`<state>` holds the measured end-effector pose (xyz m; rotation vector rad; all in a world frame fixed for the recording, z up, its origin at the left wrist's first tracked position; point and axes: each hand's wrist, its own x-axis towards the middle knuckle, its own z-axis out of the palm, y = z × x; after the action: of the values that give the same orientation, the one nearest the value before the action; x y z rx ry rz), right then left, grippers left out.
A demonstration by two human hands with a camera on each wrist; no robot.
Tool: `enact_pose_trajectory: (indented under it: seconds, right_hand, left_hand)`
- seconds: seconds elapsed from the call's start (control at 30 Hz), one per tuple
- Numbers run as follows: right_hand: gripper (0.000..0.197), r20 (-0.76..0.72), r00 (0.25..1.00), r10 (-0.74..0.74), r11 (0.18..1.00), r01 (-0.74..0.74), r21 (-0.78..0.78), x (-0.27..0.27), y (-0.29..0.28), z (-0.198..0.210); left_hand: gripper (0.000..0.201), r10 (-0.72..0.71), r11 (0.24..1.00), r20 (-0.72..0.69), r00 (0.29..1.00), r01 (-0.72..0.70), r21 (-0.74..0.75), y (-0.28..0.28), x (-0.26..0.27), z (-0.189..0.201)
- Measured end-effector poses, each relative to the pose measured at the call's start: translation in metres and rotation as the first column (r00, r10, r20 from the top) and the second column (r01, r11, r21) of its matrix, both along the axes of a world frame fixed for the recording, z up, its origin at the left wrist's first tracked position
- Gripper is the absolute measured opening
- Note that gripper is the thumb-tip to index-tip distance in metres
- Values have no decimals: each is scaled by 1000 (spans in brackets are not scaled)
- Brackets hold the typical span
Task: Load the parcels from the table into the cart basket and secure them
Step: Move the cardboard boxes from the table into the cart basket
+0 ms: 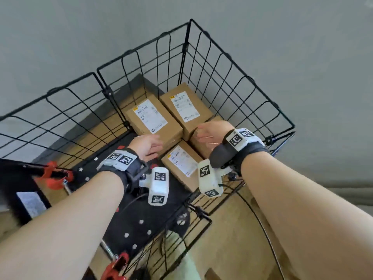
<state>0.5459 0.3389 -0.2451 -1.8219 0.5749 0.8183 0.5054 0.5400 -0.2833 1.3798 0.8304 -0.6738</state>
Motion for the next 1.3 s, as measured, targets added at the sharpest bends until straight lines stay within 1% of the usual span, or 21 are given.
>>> enact_pose_trajectory:
  seconds: [0.07, 0.2, 0.3, 0.33, 0.37, 0.43, 0.5, 0.6, 0.7, 0.8, 0.9, 0.97, 1.07, 1.13, 1.23, 1.3]
  right_hand:
    - [38, 33, 998, -45, 999, 45, 19, -25, -4, 37]
    - [37, 129, 977, -171, 984, 162, 76, -77, -4, 110]
    - [34, 63, 978, -200, 962, 183, 204, -124, -9, 161]
    - [36, 64, 967, -245, 944, 223, 242, -143, -11, 176]
    - [37, 90, 942, -323, 918, 289, 270, -164, -14, 189]
    - [35, 186, 867, -462, 866, 397, 303, -213, -21, 210]
    - [32, 260, 812, -523, 840, 441, 315, -263, -32, 220]
    - [30, 282, 723, -631, 775, 567, 278, -328, -63, 223]
    - [30, 294, 626, -722, 692, 667, 277, -382, -105, 231]
    - [28, 339, 522, -783, 611, 748, 259, -429, -145, 241]
    - [28, 366, 416, -832, 524, 806, 275, -470, -182, 247]
    - [28, 372, 378, -848, 477, 850, 225, -498, -208, 248]
    - [31, 370, 300, -879, 392, 897, 205, -540, -250, 241]
    - [30, 360, 262, -895, 345, 919, 190, -568, -276, 238]
    - [29, 338, 188, -922, 272, 937, 222, -613, -320, 236]
    - [30, 329, 134, -935, 218, 948, 232, -643, -352, 234]
  left_hand:
    - [31, -29, 1000, 76, 997, 30, -5, -3, -4, 38]
    - [28, -79, 994, 223, 972, 95, -63, -15, -35, 117]
    - [27, -120, 984, 337, 934, 157, -83, -26, -69, 167]
    - [25, -133, 981, 366, 921, 175, -84, -30, -80, 180]
    - [23, -144, 977, 390, 909, 194, -90, -36, -93, 192]
    - [18, -183, 964, 420, 889, 246, -99, -50, -122, 214]
    - [19, -255, 942, 438, 862, 323, -89, -67, -151, 231]
    - [21, -368, 900, 454, 811, 434, -46, -96, -188, 247]
    - [25, -437, 858, 469, 768, 512, -40, -127, -215, 260]
    - [22, -511, 800, 478, 715, 598, -39, -162, -237, 272]
    - [21, -580, 742, 488, 653, 670, -15, -197, -262, 282]
    - [21, -612, 711, 497, 615, 703, 5, -221, -278, 285]
    - [21, -640, 687, 494, 588, 726, 26, -265, -303, 286]
    - [22, -654, 677, 477, 587, 736, 22, -301, -324, 282]
    - [20, -692, 648, 431, 580, 762, 15, -358, -365, 276]
    - [22, -721, 624, 397, 568, 781, 15, -396, -395, 269]
